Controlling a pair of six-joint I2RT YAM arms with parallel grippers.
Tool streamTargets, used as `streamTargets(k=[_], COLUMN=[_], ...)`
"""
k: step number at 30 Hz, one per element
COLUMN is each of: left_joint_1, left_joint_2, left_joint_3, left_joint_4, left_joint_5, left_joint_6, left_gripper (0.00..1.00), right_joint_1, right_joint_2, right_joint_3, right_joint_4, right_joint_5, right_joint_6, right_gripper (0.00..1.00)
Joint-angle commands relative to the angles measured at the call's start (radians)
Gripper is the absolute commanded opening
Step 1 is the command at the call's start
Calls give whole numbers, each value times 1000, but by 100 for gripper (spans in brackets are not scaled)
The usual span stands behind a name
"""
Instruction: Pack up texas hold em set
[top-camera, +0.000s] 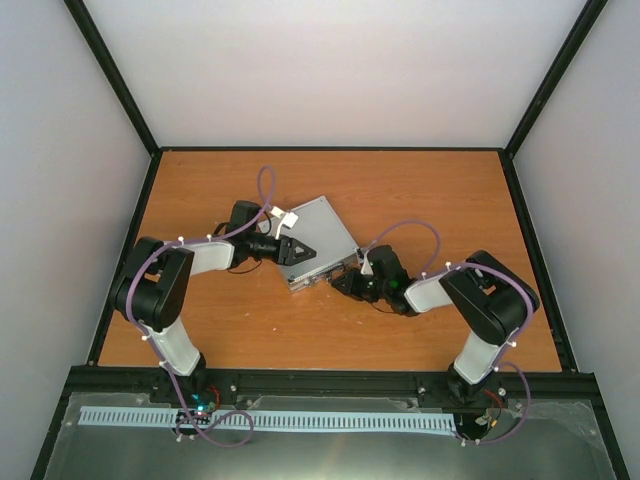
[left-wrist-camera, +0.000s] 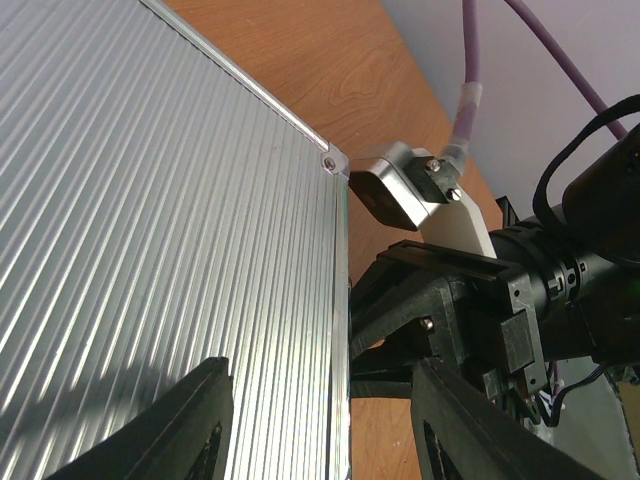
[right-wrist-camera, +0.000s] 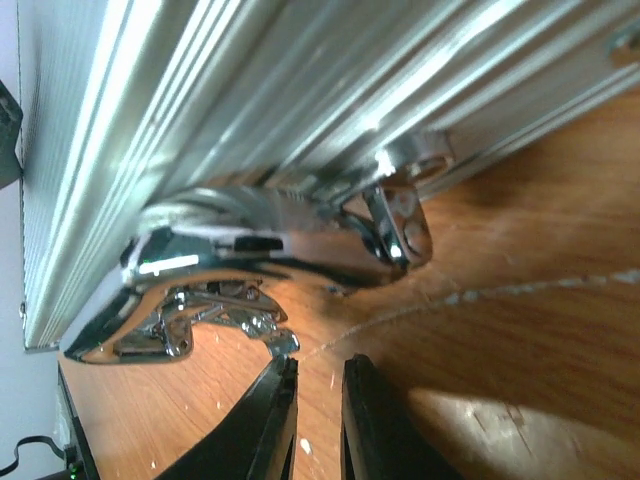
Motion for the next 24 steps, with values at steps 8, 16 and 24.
streamTargets(k=[8,16,24], left_joint_1=[-3,-3,-3], left_joint_2=[46,64,73], left_joint_3=[-26,-12,-9], left_joint_4=[-76,-75,-69], left_joint_5=[-22,-12,2], left_joint_6=[-6,-2,-2], left_gripper=[51,51,51], right_joint_1=[6,6,6], right_joint_2=[76,102,135], right_joint_3=[33,46,80], right_joint_4=[25,24,26], right_joint_5=[29,34,41], right_joint_6=[23,19,17], right_gripper=[13,10,10])
